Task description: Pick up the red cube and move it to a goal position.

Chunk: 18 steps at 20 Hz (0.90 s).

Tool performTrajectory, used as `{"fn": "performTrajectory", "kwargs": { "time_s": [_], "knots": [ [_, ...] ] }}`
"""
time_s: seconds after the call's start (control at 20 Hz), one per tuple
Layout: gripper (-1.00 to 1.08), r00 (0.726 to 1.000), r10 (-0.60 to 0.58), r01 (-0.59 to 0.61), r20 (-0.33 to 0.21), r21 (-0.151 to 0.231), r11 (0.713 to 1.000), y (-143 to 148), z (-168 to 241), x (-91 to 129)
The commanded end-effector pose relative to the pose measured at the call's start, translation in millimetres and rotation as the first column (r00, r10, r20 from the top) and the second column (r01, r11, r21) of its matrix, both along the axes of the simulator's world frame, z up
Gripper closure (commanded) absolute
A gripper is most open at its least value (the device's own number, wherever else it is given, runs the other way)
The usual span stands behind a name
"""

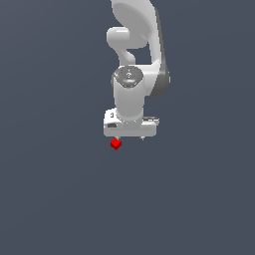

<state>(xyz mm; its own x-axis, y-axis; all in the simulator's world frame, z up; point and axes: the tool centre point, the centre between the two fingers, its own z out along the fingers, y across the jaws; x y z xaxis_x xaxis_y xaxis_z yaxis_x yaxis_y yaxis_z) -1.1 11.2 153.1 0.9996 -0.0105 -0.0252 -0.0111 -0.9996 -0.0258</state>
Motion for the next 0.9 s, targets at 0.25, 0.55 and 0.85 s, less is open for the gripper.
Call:
{"fn": "performTrajectory", "kwargs": {
  "time_s": [0.25,0.55,0.85],
  "knots": [
    [-0.92,1.0,-0.023,0.023,0.001,-0.001,1.0,-3,-4,-1],
    [-0.92,0.994,-0.112,0.112,0.003,-0.006,0.994,-14,-21,-5],
    [-0.92,0.964,-0.267,0.267,0.008,-0.014,0.964,-33,-51,-14]
  ]
}}
